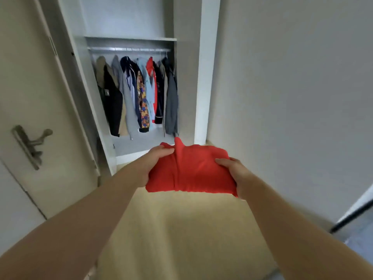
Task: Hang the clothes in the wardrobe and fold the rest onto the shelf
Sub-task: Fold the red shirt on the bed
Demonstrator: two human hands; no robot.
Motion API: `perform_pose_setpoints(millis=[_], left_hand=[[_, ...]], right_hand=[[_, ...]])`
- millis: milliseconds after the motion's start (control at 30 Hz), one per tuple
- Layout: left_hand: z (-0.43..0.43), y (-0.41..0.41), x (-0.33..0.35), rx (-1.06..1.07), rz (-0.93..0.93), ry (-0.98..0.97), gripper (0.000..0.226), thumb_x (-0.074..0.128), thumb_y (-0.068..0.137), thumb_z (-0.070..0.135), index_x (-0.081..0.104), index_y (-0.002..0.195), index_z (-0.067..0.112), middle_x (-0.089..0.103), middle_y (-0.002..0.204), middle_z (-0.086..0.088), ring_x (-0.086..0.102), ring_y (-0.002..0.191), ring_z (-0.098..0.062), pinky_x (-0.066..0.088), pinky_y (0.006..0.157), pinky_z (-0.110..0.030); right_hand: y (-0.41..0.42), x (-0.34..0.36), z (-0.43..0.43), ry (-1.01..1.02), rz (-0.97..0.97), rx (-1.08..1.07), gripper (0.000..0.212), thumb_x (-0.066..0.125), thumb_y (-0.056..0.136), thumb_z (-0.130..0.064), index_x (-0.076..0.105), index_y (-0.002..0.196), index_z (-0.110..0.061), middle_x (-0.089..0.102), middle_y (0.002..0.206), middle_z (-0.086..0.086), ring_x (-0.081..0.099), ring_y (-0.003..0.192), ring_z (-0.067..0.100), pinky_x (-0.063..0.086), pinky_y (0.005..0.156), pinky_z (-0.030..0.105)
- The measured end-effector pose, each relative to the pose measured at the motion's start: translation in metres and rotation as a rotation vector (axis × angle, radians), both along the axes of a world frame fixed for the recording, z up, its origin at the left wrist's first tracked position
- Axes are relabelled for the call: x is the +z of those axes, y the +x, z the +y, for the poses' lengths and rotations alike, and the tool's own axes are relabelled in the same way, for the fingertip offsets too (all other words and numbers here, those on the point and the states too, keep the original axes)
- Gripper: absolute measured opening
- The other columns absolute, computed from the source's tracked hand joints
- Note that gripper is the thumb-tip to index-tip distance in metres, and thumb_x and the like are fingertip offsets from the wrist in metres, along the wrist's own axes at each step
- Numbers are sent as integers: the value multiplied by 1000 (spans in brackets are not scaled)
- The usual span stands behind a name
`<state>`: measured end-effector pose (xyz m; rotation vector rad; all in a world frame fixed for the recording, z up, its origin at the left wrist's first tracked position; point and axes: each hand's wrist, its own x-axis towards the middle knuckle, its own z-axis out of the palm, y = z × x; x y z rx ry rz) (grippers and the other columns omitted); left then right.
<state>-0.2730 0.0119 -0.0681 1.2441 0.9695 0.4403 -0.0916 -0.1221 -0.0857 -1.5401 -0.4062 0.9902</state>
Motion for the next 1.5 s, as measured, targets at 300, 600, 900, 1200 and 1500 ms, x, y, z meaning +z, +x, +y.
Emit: perform_pose_setpoints(millis=[300, 600, 900, 1200, 1500], left_hand=[[168, -5, 53, 327, 0, 128, 29, 56, 90, 26, 62, 113, 9, 64, 105, -18, 59, 89, -31, 47, 82, -37], [351, 63, 108, 447, -58, 85, 21, 57, 91, 29, 58, 79, 12, 60, 78, -13, 55, 70, -28, 47, 75, -37], [544, 104, 139, 493, -40, 142, 24, 56, 90, 32, 59, 78, 11, 60, 77, -12, 55, 68, -26, 46, 69, -32], [779, 136, 179, 452, -81, 244, 23, 63, 85, 34, 61, 89, 11, 64, 82, -13, 58, 67, -26, 46, 56, -32], [966, 166, 239, 475, -116, 333, 24, 60, 86, 35, 62, 74, 15, 67, 62, -7, 60, 56, -22, 47, 53, -27]], right_hand=[[1, 63, 199, 66, 8, 211, 25, 58, 88, -28, 52, 111, -21, 63, 94, 5, 62, 79, 22, 52, 52, 30], [80, 110, 417, 156, 26, 315, 26, 56, 85, -24, 53, 110, -19, 63, 91, 7, 60, 78, 24, 49, 56, 34], [130, 143, 625, 202, -25, 406, 12, 58, 83, -28, 57, 93, -22, 64, 87, 5, 63, 75, 21, 53, 51, 30], [168, 191, 835, 300, -48, 431, 15, 57, 84, -27, 60, 98, -22, 66, 81, 4, 63, 69, 19, 53, 47, 26], [208, 254, 1027, 435, -46, 527, 9, 54, 86, -27, 58, 86, -19, 64, 60, 0, 61, 54, 14, 53, 47, 25]])
